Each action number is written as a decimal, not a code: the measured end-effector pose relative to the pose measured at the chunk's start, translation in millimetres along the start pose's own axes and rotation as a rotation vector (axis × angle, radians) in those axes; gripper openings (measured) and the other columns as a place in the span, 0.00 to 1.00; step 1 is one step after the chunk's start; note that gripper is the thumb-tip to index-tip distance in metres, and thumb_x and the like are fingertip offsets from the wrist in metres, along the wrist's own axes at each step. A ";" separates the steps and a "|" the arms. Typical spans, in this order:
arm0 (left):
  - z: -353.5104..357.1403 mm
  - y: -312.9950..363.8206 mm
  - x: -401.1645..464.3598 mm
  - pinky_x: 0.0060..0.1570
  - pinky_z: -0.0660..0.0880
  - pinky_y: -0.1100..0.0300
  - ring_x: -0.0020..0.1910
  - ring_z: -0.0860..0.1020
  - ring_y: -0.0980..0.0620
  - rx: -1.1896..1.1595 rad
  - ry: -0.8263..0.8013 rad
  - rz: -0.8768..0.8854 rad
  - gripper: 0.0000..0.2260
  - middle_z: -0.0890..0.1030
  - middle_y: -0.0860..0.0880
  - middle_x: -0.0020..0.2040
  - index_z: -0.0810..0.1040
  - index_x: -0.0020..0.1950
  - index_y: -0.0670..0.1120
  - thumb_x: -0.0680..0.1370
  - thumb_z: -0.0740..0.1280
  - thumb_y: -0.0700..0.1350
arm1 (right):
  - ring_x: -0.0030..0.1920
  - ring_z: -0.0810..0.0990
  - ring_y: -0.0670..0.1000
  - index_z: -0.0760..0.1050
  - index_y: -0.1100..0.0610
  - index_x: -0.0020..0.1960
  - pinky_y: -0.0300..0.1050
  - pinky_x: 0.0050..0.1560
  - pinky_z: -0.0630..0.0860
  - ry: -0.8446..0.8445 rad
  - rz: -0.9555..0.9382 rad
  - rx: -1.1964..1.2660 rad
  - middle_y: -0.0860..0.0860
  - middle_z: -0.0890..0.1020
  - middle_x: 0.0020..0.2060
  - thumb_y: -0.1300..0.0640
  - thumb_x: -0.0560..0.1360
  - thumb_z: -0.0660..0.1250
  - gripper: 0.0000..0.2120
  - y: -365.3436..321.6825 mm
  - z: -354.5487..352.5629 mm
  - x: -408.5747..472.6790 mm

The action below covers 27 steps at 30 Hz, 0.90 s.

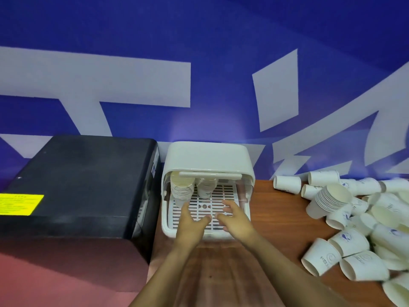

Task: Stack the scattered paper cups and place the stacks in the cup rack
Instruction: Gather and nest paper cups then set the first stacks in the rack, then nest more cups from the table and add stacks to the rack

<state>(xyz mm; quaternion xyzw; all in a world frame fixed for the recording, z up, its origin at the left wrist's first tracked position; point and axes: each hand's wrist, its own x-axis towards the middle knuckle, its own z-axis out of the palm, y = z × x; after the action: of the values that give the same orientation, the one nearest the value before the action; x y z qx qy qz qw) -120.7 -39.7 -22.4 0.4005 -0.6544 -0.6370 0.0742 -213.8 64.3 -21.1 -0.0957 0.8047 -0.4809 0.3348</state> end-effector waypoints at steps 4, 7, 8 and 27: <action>11.8 0.9 -19.4 0.65 0.69 0.55 0.63 0.74 0.49 0.119 -0.121 0.033 0.23 0.73 0.46 0.65 0.68 0.66 0.49 0.74 0.70 0.41 | 0.48 0.78 0.51 0.70 0.55 0.64 0.36 0.42 0.73 -0.020 0.053 -0.004 0.54 0.77 0.56 0.60 0.75 0.67 0.18 31.1 -29.8 -33.7; 30.2 0.2 -32.7 0.62 0.71 0.55 0.61 0.75 0.50 0.198 -0.205 0.061 0.21 0.74 0.48 0.64 0.70 0.66 0.48 0.75 0.70 0.43 | 0.44 0.79 0.49 0.71 0.56 0.61 0.33 0.37 0.72 0.005 0.099 -0.004 0.53 0.78 0.52 0.60 0.75 0.66 0.15 52.2 -59.9 -57.0; 39.0 0.1 -36.7 0.61 0.71 0.57 0.60 0.75 0.51 0.220 -0.233 0.071 0.20 0.74 0.48 0.63 0.70 0.66 0.48 0.75 0.69 0.43 | 0.44 0.80 0.49 0.72 0.55 0.61 0.34 0.40 0.73 0.032 0.109 -0.017 0.53 0.79 0.52 0.58 0.75 0.67 0.15 59.2 -72.0 -63.3; 258.7 12.3 -68.8 0.59 0.66 0.61 0.66 0.70 0.51 0.598 -0.438 0.097 0.27 0.69 0.47 0.69 0.64 0.71 0.51 0.74 0.69 0.49 | 0.55 0.76 0.55 0.69 0.55 0.66 0.47 0.53 0.72 0.323 0.034 -0.528 0.55 0.74 0.58 0.60 0.71 0.68 0.24 164.9 -320.8 -72.9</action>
<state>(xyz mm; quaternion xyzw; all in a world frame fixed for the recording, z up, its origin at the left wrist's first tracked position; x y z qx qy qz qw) -237.2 201.5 -28.9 0.2273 -0.8302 -0.4839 -0.1577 -333.2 412.3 -26.2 -0.0883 0.9460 -0.2587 0.1742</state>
